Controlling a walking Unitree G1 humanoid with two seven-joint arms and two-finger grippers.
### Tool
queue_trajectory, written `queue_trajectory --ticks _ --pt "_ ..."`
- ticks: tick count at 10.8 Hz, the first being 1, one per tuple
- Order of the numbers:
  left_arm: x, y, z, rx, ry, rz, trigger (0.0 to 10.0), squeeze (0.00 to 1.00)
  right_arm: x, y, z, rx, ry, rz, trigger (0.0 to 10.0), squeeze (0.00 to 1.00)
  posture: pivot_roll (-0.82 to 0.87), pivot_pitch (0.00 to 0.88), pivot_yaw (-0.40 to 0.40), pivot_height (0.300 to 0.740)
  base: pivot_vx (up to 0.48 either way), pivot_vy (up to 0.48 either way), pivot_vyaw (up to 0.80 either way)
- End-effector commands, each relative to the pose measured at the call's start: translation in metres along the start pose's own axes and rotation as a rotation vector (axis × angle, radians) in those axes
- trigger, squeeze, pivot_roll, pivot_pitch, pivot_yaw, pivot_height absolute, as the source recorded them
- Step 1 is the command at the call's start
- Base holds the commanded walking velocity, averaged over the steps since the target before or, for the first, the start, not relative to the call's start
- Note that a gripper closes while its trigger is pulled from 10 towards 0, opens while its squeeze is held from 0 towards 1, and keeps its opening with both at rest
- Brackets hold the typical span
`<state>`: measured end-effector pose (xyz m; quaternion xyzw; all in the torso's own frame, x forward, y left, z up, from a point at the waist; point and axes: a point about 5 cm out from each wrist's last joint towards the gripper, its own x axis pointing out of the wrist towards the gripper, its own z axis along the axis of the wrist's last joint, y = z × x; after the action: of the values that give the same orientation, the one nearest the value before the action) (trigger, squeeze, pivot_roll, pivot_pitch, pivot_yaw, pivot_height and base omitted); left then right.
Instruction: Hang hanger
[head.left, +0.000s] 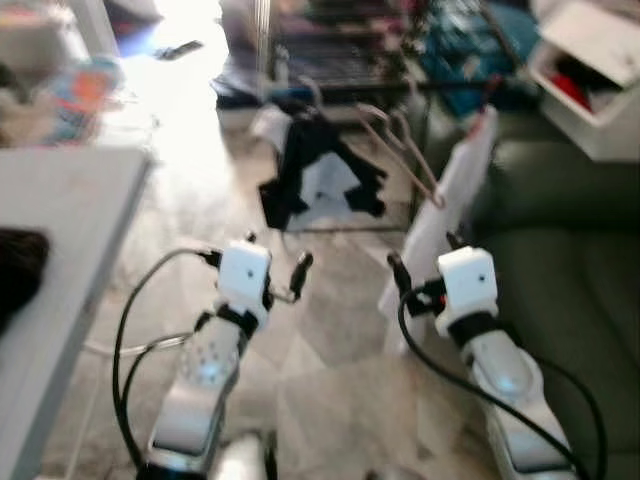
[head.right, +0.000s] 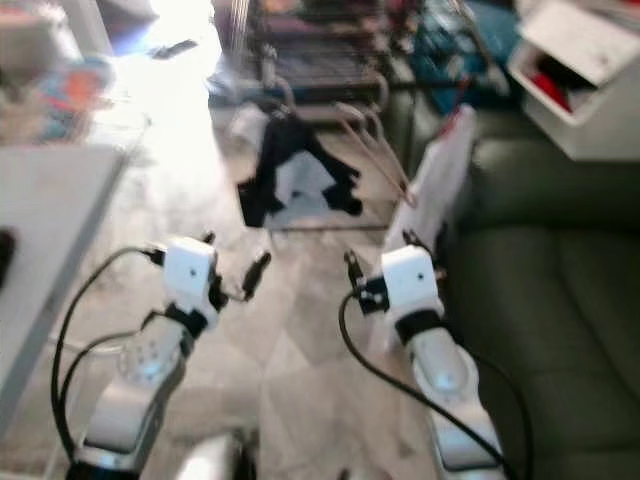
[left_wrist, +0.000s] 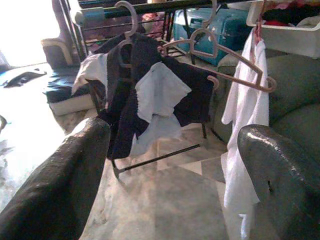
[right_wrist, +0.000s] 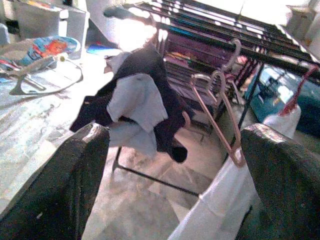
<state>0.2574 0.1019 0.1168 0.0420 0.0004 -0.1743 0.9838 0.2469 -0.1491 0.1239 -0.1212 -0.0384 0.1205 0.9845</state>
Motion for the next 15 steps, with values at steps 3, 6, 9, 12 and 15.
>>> queue_trajectory --ticks 3,6,9,12,15 --pt "0.001 0.007 0.000 0.028 0.011 0.036 10.0 0.00 0.004 0.001 0.000 0.001 -0.004 0.017 10.0 0.00 -0.05 0.064 -0.017 0.740 0.000 0.000 0.79" --pt "0.002 0.004 -0.010 0.031 0.045 0.073 10.0 0.00 0.004 -0.002 -0.004 0.003 0.003 0.006 10.0 0.00 -0.06 0.069 -0.026 0.740 0.000 0.000 0.79" --pt "-0.011 0.022 -0.017 0.078 0.081 0.096 10.0 0.00 -0.002 -0.014 -0.011 0.034 0.030 -0.098 10.0 0.00 -0.06 0.073 -0.002 0.740 0.000 0.000 0.79" --pt "-0.032 0.035 -0.027 0.107 0.136 0.118 10.0 0.00 -0.013 -0.016 -0.024 0.069 0.076 -0.137 10.0 0.00 -0.06 0.085 0.002 0.740 0.000 0.000 0.74" --pt "-0.028 0.030 -0.025 0.061 0.129 0.127 10.0 0.00 -0.006 -0.015 -0.022 0.098 0.072 -0.126 10.0 0.00 -0.06 0.088 -0.009 0.740 0.000 0.000 0.00"
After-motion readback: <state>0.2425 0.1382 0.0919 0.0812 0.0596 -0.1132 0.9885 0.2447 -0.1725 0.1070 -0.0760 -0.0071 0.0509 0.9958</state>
